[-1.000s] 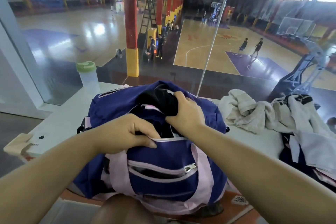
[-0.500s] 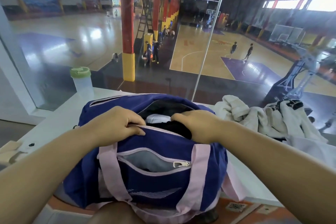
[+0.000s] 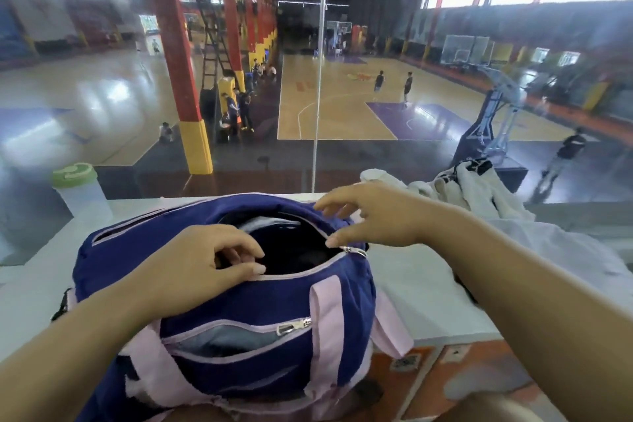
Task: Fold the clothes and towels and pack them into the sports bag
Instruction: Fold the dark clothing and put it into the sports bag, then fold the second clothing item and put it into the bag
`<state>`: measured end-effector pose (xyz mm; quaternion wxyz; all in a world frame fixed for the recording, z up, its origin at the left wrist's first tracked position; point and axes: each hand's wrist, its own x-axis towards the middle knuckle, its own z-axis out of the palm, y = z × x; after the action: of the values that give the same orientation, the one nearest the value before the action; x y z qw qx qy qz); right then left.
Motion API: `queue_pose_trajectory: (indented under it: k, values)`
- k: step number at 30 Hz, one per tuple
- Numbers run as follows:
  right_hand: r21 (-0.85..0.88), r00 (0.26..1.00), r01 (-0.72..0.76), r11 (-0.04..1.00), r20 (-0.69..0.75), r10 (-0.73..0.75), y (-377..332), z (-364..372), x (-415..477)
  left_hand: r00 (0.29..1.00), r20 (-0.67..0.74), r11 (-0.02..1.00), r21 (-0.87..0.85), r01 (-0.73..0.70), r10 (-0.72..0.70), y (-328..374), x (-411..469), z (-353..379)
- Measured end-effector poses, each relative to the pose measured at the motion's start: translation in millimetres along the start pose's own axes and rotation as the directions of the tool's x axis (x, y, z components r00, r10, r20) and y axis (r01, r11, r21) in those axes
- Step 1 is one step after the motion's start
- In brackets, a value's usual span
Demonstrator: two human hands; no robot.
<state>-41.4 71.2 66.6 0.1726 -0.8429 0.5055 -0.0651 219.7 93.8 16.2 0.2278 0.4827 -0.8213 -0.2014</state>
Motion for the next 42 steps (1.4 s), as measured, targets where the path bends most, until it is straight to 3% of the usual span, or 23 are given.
queue_pose_trajectory:
  k: [9, 13, 16, 20, 23, 25, 29, 32, 35, 38, 42]
  values:
    - [-0.006, 0.932, -0.363, 0.932, 0.011, 0.363, 88.2, 13.2, -120.0, 0.972, 0.121, 0.977, 0.043, -0.209, 0.203, 88.0, 61.6, 60.3]
    - [0.026, 0.825, -0.565, 0.825, -0.001, 0.565, 138.8, 20.4, -169.5, 0.923, 0.269, 0.955, 0.035, -0.296, 0.276, 132.0, 102.9, 113.0]
    - [0.033, 0.699, -0.712, 0.701, -0.058, 0.713, 173.1, 23.6, -192.3, 0.885, 0.348, 0.940, 0.033, -0.341, 0.309, 153.0, 133.5, 156.1]
    - [-0.047, 0.576, -0.814, 0.579, -0.186, 0.796, 204.5, 23.6, -197.3, 0.857, 0.427, 0.934, 0.072, -0.351, 0.289, 165.8, 171.4, 214.2]
    - [-0.099, 0.578, -0.813, 0.574, -0.261, 0.774, 220.1, 28.2, -180.5, 0.852, 0.467, 0.926, 0.155, -0.343, 0.237, 163.6, 198.7, 255.6]
    - [-0.037, 0.601, -0.786, 0.617, -0.279, 0.749, 233.9, 39.6, -163.3, 0.849, 0.478, 0.916, 0.194, -0.351, 0.224, 158.8, 214.9, 276.0]
    - [-0.005, 0.562, -0.819, 0.574, -0.211, 0.799, 259.3, 68.8, -131.9, 0.863, 0.443, 0.878, 0.278, -0.389, 0.242, 154.2, 240.0, 293.8]
    - [-0.093, 0.543, -0.839, 0.537, -0.230, 0.808, 271.1, 87.5, -125.6, 0.863, 0.404, 0.859, 0.274, -0.432, 0.304, 155.4, 251.8, 294.6]
    - [-0.123, 0.581, -0.810, 0.573, -0.292, 0.760, 277.6, 101.8, -135.4, 0.849, 0.403, 0.863, 0.222, -0.453, 0.342, 158.0, 259.5, 292.7]
    - [-0.115, 0.648, -0.741, 0.661, -0.378, 0.661, 281.7, 106.1, -154.8, 0.779, 0.496, 0.826, 0.194, -0.530, 0.383, 160.4, 262.7, 296.5]
    - [-0.099, 0.724, -0.670, 0.736, -0.308, 0.617, 287.2, 99.9, -186.8, 0.642, 0.609, 0.715, 0.168, -0.679, 0.466, 169.6, 261.4, 310.4]
